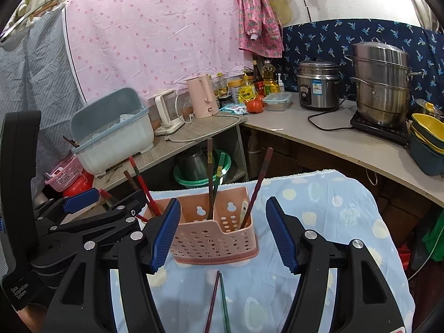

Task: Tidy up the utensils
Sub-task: 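Move both open tools back down toward the dark red and green chopsticks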

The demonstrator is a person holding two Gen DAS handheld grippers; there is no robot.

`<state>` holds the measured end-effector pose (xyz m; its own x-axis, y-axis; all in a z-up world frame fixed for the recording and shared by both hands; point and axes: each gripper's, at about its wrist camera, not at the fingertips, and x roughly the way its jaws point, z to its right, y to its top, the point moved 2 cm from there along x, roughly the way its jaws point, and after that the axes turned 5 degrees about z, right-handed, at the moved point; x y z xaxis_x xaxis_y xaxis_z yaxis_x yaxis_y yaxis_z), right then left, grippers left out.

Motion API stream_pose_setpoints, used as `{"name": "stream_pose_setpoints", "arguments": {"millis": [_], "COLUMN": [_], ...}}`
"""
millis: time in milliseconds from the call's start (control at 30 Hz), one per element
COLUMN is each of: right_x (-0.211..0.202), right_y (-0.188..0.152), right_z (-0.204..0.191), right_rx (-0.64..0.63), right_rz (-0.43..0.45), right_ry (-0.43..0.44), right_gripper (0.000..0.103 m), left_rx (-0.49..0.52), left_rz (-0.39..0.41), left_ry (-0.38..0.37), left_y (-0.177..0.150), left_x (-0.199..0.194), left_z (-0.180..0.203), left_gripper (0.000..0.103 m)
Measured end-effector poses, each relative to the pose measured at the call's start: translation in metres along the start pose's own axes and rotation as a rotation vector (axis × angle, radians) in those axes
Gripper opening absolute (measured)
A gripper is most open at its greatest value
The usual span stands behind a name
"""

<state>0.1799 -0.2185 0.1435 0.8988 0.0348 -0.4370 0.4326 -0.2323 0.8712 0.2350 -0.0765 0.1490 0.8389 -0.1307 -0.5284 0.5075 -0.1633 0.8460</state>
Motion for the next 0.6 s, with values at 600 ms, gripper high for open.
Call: {"name": "stream_pose_setpoints", "arguments": {"millis": [600], "right_x": [-0.060], "right_y": [-0.055], "right_z": [0.020], "right_rx": [0.021], "right_rz": [-0.058], "right_ry": [-0.015], "right_gripper": [0.062], "left_rx": [0.004], "left_rz": [-0.065], "left_ry": [-0.057], "left_y": [-0.066], "left_x": [-0.045], "left_z": [0.022], "left_gripper": [0.078]}}
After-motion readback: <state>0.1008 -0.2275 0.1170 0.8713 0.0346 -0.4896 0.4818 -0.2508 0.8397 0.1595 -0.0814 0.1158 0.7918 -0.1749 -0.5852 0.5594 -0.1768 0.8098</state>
